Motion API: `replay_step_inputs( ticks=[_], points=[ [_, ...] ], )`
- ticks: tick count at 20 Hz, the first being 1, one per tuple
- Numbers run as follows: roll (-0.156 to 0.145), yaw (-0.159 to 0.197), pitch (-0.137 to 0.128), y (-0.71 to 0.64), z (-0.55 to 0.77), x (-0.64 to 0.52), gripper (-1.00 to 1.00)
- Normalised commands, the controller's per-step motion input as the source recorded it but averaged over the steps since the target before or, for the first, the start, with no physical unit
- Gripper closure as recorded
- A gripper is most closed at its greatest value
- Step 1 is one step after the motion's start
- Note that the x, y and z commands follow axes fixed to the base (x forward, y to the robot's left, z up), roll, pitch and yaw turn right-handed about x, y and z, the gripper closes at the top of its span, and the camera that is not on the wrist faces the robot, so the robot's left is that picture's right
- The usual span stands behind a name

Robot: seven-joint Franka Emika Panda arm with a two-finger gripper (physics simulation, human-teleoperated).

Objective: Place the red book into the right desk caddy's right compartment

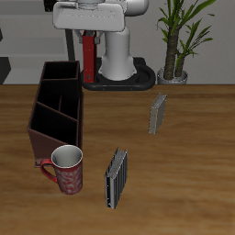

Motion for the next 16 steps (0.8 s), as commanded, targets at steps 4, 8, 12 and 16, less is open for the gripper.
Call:
replay_step_inputs(
  ticks=[4, 8, 12, 16],
  points=[
    [0.018, 0.031, -0.028, -0.32, 0.09, -0.53, 1.00],
    [-0.006, 0.030, -0.009, -0.41, 0.04, -0.43, 1.00],
    [-0.058, -0.017, 0.015, -0.52, -0.06, -0.27, 1.00],
    [-0.069, 0.005, -0.013, -0.36, -0.09, -0.26, 1.00]
  ],
)
